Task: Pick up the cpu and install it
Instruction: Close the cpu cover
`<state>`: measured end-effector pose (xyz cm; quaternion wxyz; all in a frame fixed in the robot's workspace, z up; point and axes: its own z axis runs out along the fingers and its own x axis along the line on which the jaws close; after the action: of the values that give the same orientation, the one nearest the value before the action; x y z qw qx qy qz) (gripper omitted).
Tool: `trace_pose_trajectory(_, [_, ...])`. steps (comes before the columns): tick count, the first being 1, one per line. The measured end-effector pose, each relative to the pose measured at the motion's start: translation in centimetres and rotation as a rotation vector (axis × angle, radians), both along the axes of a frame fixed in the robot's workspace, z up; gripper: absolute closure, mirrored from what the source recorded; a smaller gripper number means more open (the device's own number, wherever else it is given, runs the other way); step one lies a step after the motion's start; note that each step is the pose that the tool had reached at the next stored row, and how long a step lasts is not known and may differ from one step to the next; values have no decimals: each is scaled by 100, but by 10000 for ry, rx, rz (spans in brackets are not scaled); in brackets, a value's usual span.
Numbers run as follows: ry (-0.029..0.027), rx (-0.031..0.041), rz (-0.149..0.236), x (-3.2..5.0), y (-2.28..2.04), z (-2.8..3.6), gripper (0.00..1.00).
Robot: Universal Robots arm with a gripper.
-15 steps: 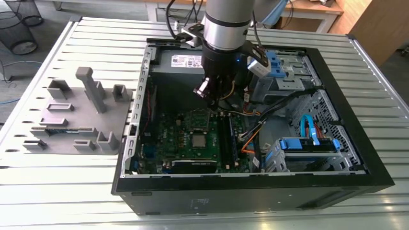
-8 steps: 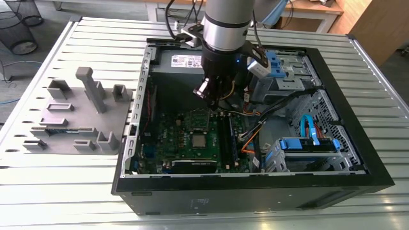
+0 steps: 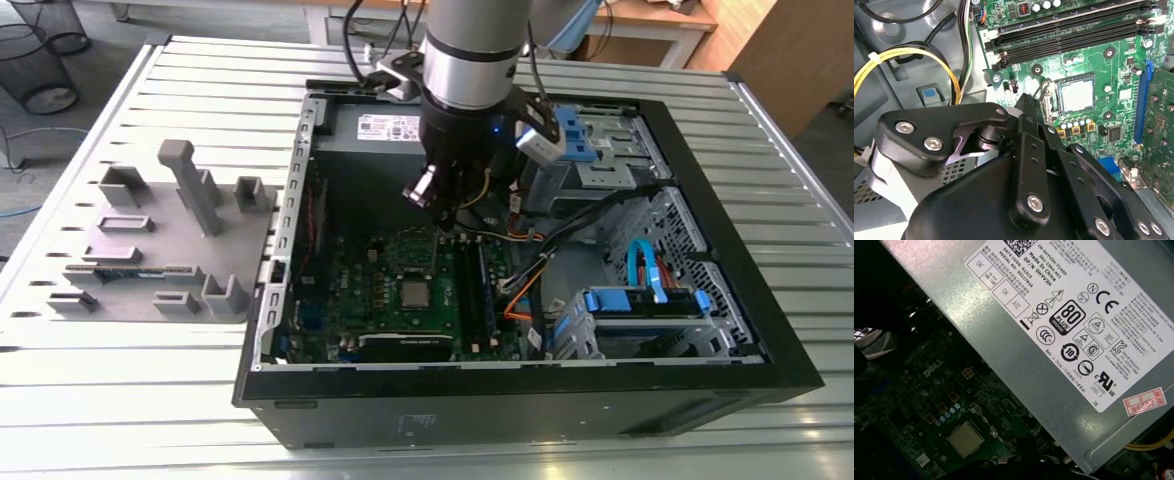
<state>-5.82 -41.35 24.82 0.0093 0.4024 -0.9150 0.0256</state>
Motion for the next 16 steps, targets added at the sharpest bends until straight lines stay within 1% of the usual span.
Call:
trace_pose_trajectory(7, [-40, 184, 10, -7, -37, 1, 89])
trace_pose_trajectory(9, [-50, 202, 10, -9, -49, 3, 89])
trace_pose_trajectory(16, [-83, 201, 15, -13, -92, 10, 89])
